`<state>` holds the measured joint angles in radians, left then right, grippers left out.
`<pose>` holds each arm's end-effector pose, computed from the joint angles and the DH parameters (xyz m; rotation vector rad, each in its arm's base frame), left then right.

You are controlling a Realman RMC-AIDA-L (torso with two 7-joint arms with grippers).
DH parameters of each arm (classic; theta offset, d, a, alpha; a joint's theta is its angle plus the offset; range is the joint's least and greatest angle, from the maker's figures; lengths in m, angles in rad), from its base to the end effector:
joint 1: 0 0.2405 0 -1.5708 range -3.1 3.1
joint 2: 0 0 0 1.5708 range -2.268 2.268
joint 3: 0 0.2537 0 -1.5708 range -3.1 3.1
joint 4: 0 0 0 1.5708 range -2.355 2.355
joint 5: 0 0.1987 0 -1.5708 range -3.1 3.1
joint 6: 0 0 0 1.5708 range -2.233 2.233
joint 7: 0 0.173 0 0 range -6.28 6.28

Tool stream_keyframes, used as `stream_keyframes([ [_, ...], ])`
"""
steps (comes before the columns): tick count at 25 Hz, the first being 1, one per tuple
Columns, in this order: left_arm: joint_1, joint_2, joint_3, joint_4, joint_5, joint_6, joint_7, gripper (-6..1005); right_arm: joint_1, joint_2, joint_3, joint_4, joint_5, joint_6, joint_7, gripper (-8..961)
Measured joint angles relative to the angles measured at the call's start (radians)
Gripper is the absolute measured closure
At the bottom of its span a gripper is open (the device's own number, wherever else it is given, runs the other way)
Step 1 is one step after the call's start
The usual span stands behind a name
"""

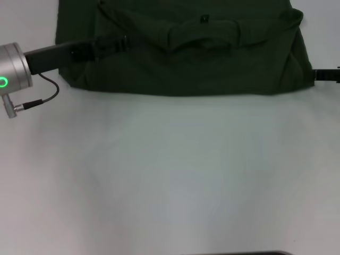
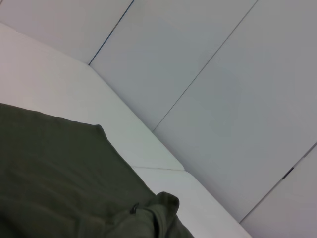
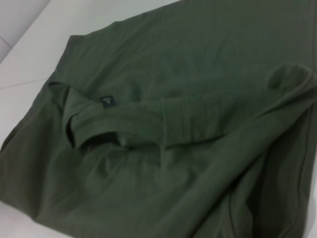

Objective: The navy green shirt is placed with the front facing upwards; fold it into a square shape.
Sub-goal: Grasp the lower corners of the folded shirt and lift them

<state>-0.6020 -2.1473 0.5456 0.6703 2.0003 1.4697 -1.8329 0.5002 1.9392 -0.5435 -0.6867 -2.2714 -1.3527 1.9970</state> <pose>-0.2179 0.3612 -0.0265 -2.4537 -1.2349 -0.9412 0.3411 0.3509 0.0485 -2.2012 1.4285 0.3834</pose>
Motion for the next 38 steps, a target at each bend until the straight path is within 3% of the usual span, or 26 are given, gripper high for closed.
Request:
stream_keyframes([
  [12,0.009,0.000,0.002,-0.002,0.000,0.001,0.005,91,0.038,0.055,-0.057,0.001,-0.083,0.160,-0.002,279],
  [26,0.006,-0.002,0.002,-0.008,-0.002,-0.011,0.003,93,0.055,0.048,-0.052,-0.015,-0.094,0.149,0.001,279],
  [38,0.001,-0.003,0.002,-0.009,-0.003,-0.025,0.004,94,0.080,0.058,-0.060,-0.003,-0.097,0.159,-0.026,278],
])
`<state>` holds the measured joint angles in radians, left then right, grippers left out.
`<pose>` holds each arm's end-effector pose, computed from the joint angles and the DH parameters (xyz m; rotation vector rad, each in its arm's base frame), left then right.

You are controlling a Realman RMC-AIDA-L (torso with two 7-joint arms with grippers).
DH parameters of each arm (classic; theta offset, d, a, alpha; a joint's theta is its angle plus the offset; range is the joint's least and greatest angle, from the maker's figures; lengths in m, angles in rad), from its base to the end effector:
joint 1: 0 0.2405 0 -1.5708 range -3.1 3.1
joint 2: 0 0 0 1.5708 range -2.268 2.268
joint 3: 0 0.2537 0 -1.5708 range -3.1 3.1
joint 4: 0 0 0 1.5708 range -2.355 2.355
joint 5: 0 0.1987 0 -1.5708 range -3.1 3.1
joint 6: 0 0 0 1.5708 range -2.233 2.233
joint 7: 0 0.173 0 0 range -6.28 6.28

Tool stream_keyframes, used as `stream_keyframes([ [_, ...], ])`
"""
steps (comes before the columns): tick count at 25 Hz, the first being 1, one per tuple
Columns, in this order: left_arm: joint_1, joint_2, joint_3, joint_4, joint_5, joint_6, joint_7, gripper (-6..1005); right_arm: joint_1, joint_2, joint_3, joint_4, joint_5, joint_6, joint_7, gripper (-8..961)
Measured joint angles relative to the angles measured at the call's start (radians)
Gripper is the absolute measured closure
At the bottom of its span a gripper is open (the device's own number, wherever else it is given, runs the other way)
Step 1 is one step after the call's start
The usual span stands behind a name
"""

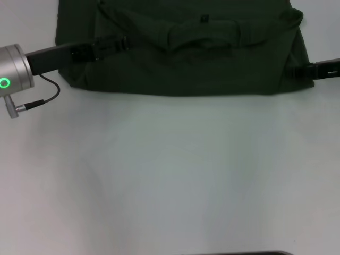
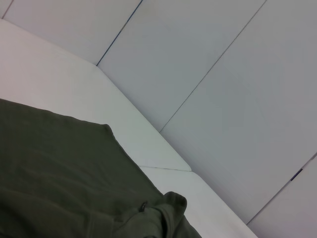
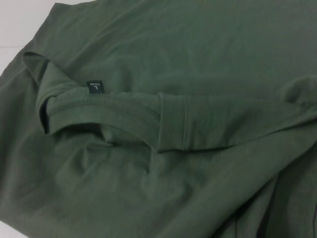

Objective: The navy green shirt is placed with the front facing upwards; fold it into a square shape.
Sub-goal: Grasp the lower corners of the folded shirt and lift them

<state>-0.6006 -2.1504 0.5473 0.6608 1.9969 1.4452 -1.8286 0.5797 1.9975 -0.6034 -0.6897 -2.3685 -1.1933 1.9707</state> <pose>-0.2204 0.3627 -0.0290 -2.4329 -1.2453 -0.9357 0.3285 0.3786 0.0220 -2.2362 1.2834 0.2187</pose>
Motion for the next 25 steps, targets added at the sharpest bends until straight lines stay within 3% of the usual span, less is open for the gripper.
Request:
stream_keyframes([
  [6,-0.001,0.000,0.000,0.003,0.000,-0.002,-0.001,95,-0.011,0.005,-0.001,0.001,-0.003,0.004,-0.003,278],
  [17,-0.002,0.000,0.000,0.003,0.000,-0.002,-0.006,96,-0.007,0.005,-0.002,0.005,-0.006,0.012,0.005,393],
  [25,-0.002,0.000,-0.004,0.004,0.000,-0.003,-0.007,97,-0.008,-0.014,0.003,0.045,-0.005,0.002,0.033,718],
])
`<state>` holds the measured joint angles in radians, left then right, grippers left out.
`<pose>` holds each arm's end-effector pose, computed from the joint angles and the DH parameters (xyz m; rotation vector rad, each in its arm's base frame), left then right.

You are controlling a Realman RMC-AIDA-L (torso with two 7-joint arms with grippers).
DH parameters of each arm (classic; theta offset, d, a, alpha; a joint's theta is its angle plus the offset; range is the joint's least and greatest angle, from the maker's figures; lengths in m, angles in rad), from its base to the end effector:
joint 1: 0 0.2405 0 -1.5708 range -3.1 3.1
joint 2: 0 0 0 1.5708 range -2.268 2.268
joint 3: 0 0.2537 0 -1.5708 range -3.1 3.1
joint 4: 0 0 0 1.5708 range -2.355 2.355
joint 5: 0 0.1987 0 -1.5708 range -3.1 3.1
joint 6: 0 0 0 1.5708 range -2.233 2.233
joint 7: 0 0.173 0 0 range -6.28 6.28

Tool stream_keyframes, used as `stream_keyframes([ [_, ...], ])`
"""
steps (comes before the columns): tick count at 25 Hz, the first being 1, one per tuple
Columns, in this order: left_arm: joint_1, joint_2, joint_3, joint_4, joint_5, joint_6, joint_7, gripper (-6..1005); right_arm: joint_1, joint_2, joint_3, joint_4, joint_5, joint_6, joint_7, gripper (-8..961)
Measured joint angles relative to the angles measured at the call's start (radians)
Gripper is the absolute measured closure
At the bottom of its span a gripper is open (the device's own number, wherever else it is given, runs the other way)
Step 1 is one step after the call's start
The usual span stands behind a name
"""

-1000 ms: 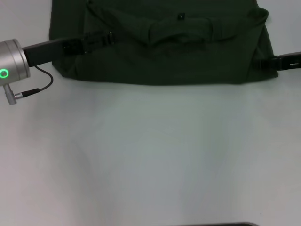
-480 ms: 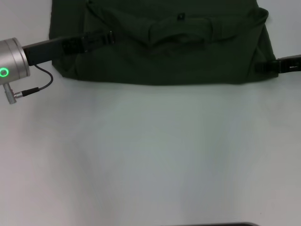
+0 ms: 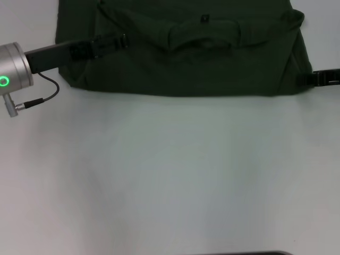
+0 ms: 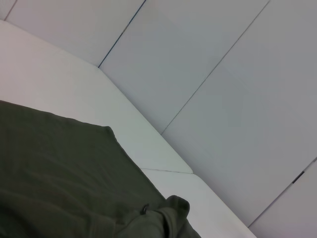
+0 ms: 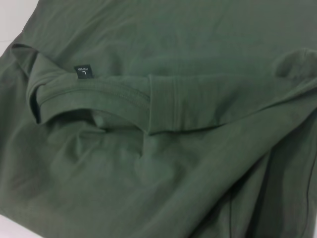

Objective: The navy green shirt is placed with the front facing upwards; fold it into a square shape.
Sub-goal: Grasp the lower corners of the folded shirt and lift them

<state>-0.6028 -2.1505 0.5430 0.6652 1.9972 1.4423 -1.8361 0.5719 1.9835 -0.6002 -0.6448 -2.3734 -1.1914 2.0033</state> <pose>-0.2201 0.3643 -0.0275 -2.4242 -1.2489 -0.9383 0.3378 0.3710 0.0184 -2.2108 1.3700 0.2177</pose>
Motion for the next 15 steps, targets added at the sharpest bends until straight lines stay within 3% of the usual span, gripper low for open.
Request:
stream_keyframes([
  [3,0.000,0.000,-0.001,0.001,0.000,-0.001,0.000,98,-0.003,0.000,0.006,-0.002,0.005,-0.007,0.007,831],
  [8,0.004,0.000,0.001,0.000,0.000,-0.009,0.000,98,-0.009,0.000,0.021,-0.005,0.006,-0.004,0.008,929],
  [15,0.029,0.009,0.008,0.002,0.021,-0.013,-0.002,99,-0.014,-0.002,0.031,-0.007,0.007,0.000,0.002,929],
])
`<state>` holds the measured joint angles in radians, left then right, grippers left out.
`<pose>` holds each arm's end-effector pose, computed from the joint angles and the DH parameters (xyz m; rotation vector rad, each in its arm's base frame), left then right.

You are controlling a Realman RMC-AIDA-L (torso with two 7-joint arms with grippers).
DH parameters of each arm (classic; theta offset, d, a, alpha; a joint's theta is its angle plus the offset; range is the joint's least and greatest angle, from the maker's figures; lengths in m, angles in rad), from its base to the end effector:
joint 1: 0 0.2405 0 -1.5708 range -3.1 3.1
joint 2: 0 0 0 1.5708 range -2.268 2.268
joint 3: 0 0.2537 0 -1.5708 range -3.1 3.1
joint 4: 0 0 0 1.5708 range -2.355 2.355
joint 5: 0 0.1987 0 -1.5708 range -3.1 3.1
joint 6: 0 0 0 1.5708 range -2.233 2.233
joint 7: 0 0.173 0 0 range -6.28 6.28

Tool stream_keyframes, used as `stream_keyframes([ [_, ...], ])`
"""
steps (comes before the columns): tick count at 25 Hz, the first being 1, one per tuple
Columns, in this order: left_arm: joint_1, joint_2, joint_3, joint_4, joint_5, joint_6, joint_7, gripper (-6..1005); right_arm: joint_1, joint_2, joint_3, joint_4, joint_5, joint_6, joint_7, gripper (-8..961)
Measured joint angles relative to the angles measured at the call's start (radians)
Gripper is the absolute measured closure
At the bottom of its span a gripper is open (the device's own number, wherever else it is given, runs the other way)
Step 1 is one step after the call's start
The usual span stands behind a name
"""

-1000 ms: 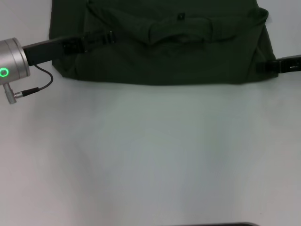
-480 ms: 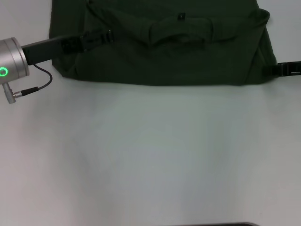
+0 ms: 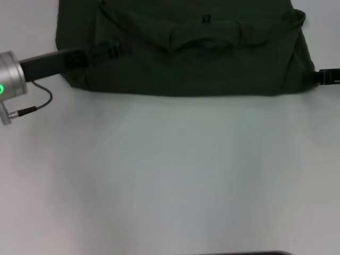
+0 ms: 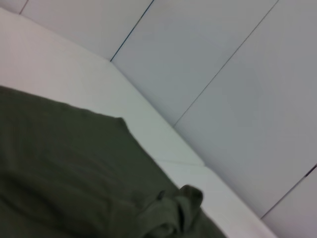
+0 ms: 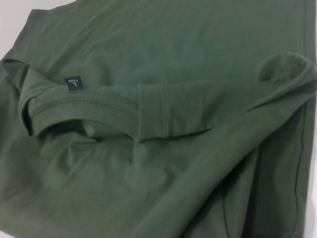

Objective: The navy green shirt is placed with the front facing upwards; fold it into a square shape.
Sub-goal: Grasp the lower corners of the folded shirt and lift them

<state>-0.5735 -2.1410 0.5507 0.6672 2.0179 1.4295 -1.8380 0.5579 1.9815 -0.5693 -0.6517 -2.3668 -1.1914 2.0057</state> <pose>-0.2358 0.3587 -0.0265 -2.4039 -1.2774 -0.8823 0.3433 0.3691 0.0250 -2.1683 1.3905 0.2483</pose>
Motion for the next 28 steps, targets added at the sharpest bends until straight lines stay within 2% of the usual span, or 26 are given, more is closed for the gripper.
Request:
stream_keyframes([
  [6,0.028,0.033,0.008,0.003,0.051,-0.057,0.045,100,0.006,0.000,0.000,0.000,0.000,0.002,-0.002,929],
  [10,0.038,0.041,0.035,0.005,0.056,-0.096,0.117,101,0.008,0.002,0.000,0.000,0.000,0.003,0.002,929],
  [14,0.041,0.037,0.054,0.007,0.070,-0.154,0.195,101,0.009,0.004,0.000,-0.002,0.011,0.003,0.004,929],
  [20,0.043,0.016,0.101,0.003,0.079,-0.272,0.304,102,0.004,0.006,0.000,-0.001,0.028,0.000,0.012,930],
  [28,0.057,0.004,0.217,0.000,0.079,-0.410,0.339,103,0.003,0.009,0.002,0.000,0.029,-0.001,0.020,930],
])
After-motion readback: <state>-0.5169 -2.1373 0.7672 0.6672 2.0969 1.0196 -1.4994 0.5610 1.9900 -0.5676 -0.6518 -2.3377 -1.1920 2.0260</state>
